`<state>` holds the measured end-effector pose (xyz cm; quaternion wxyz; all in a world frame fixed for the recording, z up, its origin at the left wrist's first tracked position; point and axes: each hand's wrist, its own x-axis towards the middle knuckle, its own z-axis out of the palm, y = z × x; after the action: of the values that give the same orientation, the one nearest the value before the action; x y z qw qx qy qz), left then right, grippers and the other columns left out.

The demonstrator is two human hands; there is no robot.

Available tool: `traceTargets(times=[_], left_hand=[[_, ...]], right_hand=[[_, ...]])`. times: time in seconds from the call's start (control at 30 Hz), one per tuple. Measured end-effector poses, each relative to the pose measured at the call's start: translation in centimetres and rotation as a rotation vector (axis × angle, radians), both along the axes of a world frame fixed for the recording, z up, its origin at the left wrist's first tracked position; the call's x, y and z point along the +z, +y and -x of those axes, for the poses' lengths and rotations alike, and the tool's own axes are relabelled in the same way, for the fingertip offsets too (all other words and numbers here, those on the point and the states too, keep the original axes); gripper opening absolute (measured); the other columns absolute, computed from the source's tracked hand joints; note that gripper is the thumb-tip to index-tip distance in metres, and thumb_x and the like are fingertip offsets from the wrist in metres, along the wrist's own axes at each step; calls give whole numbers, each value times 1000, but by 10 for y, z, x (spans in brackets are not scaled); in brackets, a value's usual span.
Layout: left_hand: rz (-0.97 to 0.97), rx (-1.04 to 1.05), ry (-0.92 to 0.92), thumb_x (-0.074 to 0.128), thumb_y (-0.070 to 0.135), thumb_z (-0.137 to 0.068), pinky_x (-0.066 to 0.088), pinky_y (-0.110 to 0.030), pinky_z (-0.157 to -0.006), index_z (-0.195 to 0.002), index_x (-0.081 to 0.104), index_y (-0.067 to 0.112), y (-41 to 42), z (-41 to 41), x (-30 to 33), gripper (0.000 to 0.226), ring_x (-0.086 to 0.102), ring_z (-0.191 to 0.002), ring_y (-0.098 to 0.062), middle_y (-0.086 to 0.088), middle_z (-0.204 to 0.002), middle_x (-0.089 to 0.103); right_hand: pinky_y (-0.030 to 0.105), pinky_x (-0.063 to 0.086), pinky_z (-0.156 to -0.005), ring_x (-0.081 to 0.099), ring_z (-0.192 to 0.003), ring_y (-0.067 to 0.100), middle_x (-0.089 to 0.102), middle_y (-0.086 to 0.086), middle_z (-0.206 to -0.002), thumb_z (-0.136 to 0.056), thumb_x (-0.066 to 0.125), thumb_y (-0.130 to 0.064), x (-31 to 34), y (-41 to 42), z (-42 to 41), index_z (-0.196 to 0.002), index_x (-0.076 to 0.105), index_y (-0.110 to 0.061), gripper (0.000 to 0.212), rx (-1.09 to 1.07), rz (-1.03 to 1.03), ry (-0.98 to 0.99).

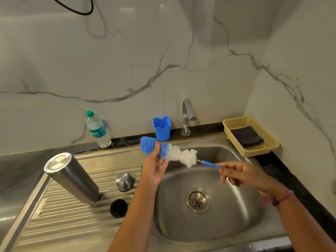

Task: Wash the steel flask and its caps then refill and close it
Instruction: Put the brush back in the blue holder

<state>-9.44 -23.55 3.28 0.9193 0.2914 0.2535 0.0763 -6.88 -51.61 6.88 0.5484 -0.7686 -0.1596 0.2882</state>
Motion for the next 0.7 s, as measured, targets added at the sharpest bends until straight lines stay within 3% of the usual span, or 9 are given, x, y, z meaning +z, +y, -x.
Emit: traceTargets(times=[0.13, 0.23, 0.3, 0.43, 0.6, 0.7], left_hand=[[94, 71, -88, 64, 22, -93, 59, -36, -80, -114, 63, 10, 3, -7, 13, 24, 73, -96, -22, -11, -103, 76], [156, 121, -82, 65, 22, -93, 57, -37, -80, -109, 63, 10, 4, -10, 20, 20, 71, -98, -23, -11, -101, 76], [202, 138, -77, 66, 21, -92, 56, -38, -81, -113, 62, 8, 6, -11, 21, 25, 70, -102, -26, -14, -108, 73], [282, 123, -78, 68, 20, -90, 57, -42, -86, -121, 58, 6, 0, -14, 20, 36, 69, -109, -30, -17, -116, 71], [362, 95, -87, 71, 20, -84, 57, -43, -92, -126, 56, 3, -7, -17, 19, 48, 68, -111, -31, -19, -120, 69], [140, -19, -9, 70, 32, -85, 56, -36, -92, -125, 60, 8, -3, -17, 10, 48, 69, -106, -23, -11, -112, 74]], right_hand=[[23, 55, -70, 66, -79, 15, 68, 21, -112, -68, 80, -50, 18, 0, -12, -129, 56, -9, 77, -19, -360, 149], [27, 58, -77, 68, -90, 20, 63, 24, -119, -70, 81, -45, 20, 8, -15, -129, 58, -6, 75, 3, -633, 248], [27, 58, -75, 69, -86, 18, 68, 19, -111, -74, 79, -37, 21, 20, -16, -128, 58, -4, 66, -89, -770, 278], [24, 57, -71, 66, -80, 14, 71, 6, -94, -86, 56, -23, 25, 55, -20, -121, 63, -14, 37, -264, -681, 164], [27, 56, -84, 68, -98, 17, 72, 6, -105, -91, 55, -23, 39, 86, -27, -114, 65, -15, 26, -338, -557, -93], [27, 57, -83, 71, -93, 19, 72, 13, -101, -94, 56, -17, 63, 97, -40, -108, 64, -10, 18, -391, -534, -206]])
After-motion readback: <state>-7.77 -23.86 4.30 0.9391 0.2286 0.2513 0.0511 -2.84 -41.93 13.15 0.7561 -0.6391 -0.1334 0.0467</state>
